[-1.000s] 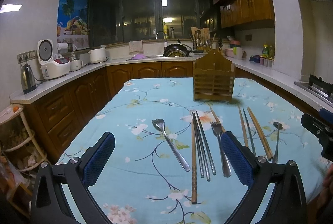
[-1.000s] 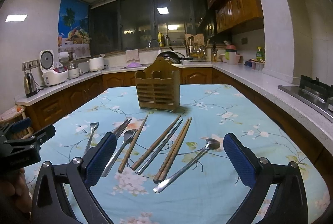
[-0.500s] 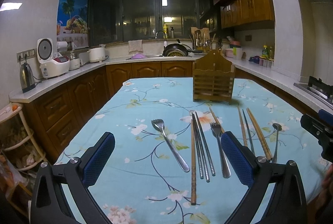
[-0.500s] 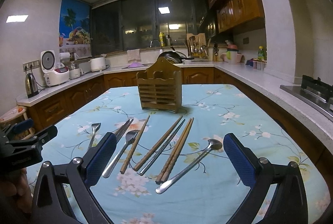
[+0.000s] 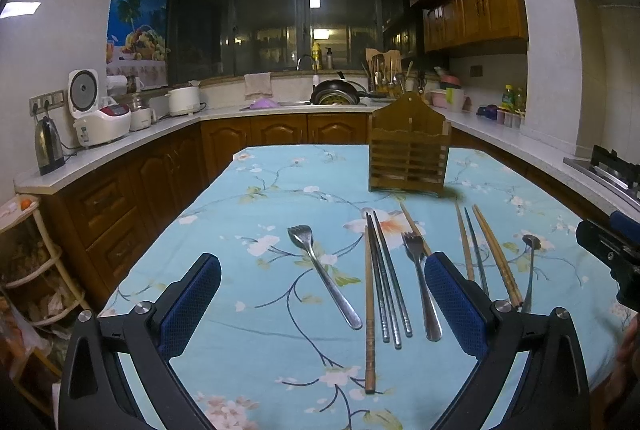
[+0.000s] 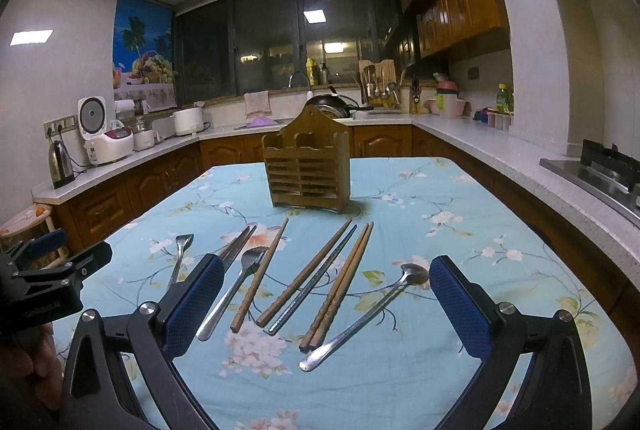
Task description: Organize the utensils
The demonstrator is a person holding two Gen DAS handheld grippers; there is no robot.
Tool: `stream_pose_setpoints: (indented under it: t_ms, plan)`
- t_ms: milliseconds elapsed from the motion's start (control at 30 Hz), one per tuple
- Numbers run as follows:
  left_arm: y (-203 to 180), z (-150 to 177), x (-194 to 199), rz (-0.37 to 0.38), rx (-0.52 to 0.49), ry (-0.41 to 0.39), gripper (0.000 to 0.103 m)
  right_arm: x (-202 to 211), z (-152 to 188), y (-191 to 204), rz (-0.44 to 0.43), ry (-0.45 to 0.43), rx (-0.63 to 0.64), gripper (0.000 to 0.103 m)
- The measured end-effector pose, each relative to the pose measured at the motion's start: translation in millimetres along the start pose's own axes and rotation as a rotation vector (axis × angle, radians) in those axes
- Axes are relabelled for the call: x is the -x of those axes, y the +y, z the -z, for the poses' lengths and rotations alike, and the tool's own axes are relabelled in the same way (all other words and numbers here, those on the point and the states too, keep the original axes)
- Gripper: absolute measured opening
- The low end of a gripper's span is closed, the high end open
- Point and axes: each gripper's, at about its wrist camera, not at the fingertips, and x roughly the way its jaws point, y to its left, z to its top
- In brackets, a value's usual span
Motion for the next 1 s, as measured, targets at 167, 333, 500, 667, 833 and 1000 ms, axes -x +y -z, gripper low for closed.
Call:
stream_pose_setpoints:
  t_ms: [167,333,500,667,833,1000]
  plan:
    - [2,-3,-8,0.021,0.014,0.034,0.102,-5,-1,-2,0.001,0.024,-0.016,0.103]
    - [5,-10,-20,0.056,0.026,0.081,0.102,-13,-4,-10,0.006,0.056,-0.028,0.103]
    - [5,-23,-36,0.102,0.029,0.140,0.102,-23,-7,-20,0.019,0.092,-0.051,0.103]
    - [6,-38,-55,0.153,0.027,0.199,0.095,-36,-9,-35,0.034,0.149,-0.092,0.102]
    - [11,-51,-80,0.214,0.035,0.278,0.085,-51,-7,-49,0.032,0.220,-0.141,0.097]
    - [10,-60,-105,0.258,0.013,0.365,0.076,-70,0,-63,0.006,0.307,-0.213,0.083]
